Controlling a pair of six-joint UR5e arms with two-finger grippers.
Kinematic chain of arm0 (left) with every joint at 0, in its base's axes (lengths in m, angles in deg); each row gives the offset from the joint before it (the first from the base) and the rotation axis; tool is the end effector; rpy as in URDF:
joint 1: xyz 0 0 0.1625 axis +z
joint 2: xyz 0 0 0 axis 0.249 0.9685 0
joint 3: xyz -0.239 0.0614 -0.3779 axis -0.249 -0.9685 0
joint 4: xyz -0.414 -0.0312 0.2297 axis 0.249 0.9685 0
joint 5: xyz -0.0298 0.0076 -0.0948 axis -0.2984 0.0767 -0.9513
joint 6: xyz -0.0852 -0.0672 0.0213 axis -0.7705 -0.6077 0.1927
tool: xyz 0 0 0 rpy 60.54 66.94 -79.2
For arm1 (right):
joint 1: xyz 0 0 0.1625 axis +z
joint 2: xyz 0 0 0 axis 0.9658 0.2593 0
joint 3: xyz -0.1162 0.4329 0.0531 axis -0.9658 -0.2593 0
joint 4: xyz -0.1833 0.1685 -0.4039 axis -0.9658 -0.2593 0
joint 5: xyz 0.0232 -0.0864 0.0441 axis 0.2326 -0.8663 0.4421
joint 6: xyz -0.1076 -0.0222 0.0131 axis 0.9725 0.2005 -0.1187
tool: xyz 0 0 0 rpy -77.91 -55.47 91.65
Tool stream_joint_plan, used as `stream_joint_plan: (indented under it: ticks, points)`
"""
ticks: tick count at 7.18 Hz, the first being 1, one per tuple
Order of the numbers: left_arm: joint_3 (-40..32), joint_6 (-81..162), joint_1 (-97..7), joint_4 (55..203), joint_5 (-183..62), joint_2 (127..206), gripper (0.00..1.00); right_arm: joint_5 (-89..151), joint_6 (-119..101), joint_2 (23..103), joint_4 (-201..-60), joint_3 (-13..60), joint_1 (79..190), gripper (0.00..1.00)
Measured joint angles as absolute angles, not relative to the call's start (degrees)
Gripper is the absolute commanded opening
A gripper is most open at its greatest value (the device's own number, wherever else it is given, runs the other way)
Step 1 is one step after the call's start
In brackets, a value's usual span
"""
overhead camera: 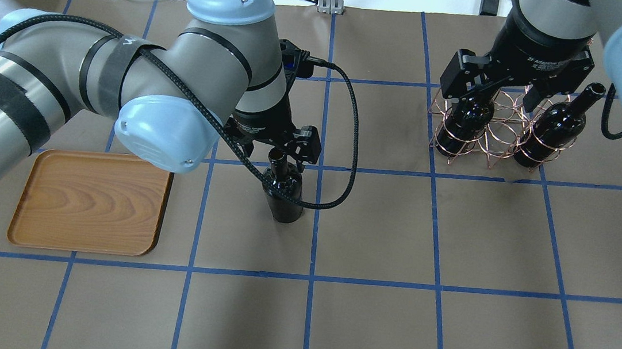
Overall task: Take wine from basket and place on tray
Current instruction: 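Reach the left gripper over the standing bottle and grasp its neck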
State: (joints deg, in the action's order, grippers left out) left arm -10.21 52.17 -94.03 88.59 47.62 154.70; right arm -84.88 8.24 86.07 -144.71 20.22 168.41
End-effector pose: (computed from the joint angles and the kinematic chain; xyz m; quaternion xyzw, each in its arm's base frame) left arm -0.3225 -0.5227 0.3773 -0.1313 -0.9907 -0.0184 0.0291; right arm 0.1607 -0.5314 0.5372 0.0356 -0.9984 0.0382 0.0207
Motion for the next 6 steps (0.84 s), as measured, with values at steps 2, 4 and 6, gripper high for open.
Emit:
stream_joint_plan:
  ticks: [2, 4, 6]
  points:
    - [-10.22, 52.38, -94.07, 87.21, 47.6, 156.13, 0.83, -84.19, 8.05, 85.89, -144.78, 20.42, 168.37, 1.0]
    - [-10.22, 52.55, -94.11, 87.37, 47.59, 156.06, 0.67, -83.1, 8.0, 85.74, -144.92, 20.47, 168.33, 1.0]
    - [-10.22, 52.57, -94.13, 87.8, 47.68, 156.0, 0.66, -82.94, 7.93, 85.71, -145.11, 20.47, 168.31, 1.0]
